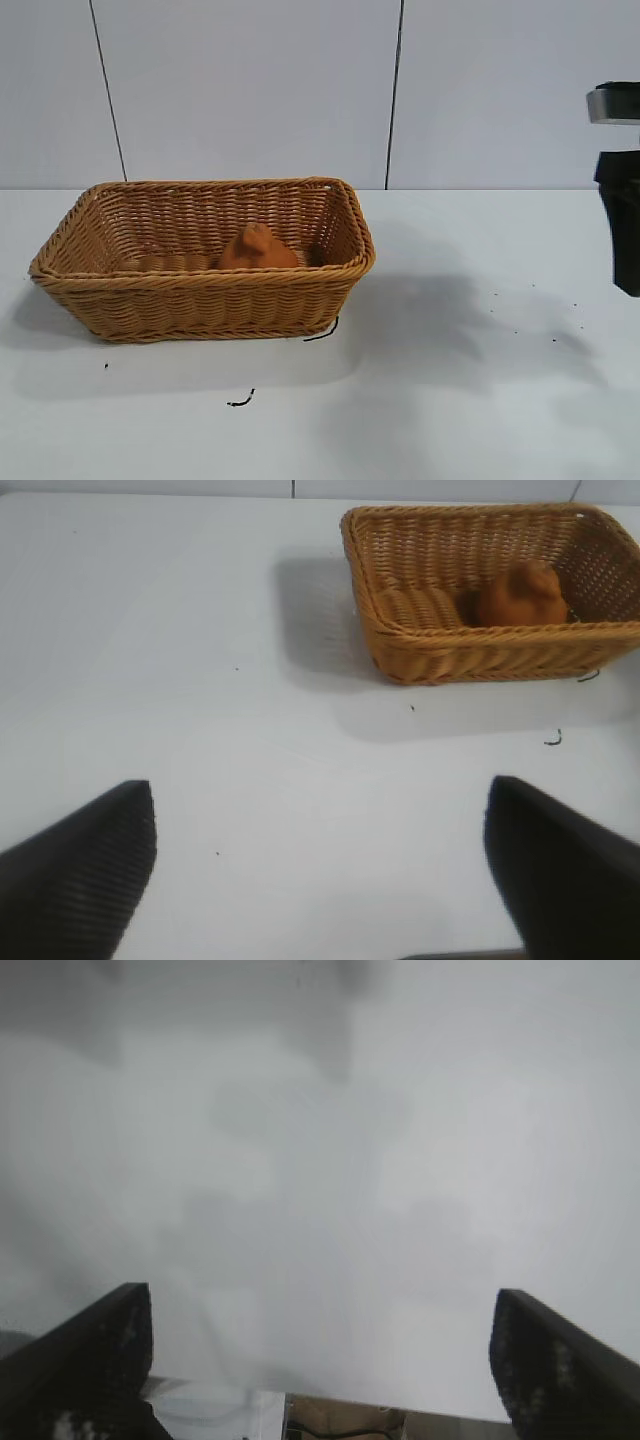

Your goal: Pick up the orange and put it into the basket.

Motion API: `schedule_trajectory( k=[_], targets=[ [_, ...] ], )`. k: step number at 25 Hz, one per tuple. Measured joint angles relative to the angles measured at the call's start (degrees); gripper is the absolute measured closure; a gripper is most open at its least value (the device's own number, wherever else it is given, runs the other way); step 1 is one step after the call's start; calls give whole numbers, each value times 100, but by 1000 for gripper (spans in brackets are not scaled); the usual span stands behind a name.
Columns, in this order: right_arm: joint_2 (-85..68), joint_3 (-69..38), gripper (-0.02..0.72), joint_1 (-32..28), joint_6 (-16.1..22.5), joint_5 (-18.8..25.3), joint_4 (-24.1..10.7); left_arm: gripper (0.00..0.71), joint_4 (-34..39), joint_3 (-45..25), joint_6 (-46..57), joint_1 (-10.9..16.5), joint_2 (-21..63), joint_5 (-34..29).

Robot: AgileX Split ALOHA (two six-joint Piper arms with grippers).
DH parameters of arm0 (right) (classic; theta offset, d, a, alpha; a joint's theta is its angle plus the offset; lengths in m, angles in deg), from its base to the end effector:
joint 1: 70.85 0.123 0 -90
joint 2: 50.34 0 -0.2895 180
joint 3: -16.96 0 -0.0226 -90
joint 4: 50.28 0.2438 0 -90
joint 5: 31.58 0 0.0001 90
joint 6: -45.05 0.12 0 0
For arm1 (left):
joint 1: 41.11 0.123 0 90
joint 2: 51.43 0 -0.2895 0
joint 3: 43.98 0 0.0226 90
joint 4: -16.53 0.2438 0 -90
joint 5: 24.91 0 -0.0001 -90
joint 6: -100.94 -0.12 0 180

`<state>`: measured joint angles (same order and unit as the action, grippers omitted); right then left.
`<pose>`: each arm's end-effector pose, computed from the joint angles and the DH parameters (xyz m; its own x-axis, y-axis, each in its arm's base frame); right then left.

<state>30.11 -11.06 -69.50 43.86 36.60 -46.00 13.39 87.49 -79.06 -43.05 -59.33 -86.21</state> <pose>0.1971 0.0130 0.2332 -0.9981 -0.0165 -0.0589 -0.0206 0.9974 0.0696 0.0098 -0.0061 0.2606 -0.4663 -0.0105 -0.8845 0.0641 0.9969 -0.0456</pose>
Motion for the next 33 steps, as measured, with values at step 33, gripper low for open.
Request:
schedule_trajectory(
  k=[33],
  targets=[
    [-7300,-2065,48,0,-131,-961,11,71,0,0,0,0,0,5]
  ],
)
